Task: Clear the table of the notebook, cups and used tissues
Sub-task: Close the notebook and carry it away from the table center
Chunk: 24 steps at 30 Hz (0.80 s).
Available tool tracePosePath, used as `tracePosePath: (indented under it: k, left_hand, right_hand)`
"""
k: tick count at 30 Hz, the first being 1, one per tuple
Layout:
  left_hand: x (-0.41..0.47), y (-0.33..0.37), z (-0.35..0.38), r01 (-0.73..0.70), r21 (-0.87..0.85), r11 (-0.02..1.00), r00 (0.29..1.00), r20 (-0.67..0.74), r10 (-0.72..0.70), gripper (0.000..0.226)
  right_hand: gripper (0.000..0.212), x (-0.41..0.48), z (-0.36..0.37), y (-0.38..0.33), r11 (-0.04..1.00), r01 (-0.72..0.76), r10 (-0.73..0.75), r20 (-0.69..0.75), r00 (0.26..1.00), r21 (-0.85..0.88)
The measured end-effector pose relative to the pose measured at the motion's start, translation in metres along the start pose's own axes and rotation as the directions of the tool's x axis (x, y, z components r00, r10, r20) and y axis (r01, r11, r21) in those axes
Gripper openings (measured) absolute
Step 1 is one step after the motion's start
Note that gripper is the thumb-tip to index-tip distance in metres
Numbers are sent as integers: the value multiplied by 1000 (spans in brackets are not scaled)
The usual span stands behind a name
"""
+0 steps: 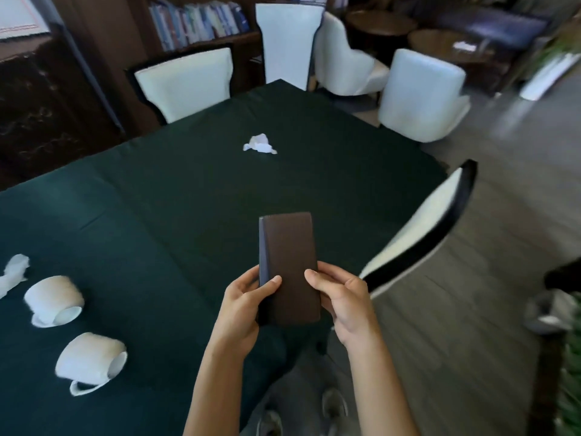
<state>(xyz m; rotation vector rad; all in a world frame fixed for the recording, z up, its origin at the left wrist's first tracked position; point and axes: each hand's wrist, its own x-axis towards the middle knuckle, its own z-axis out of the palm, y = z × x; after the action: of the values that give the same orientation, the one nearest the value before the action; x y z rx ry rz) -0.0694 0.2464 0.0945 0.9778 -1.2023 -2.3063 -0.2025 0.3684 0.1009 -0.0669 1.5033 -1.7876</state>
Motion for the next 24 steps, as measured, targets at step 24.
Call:
tracePosePath:
  k: [24]
  left_hand:
    - [-28, -118, 364, -60, 179, 982, 867, 497, -38, 41]
  right_hand:
    - [30, -89, -370, -129, 950, 273, -229, -259, 938, 152]
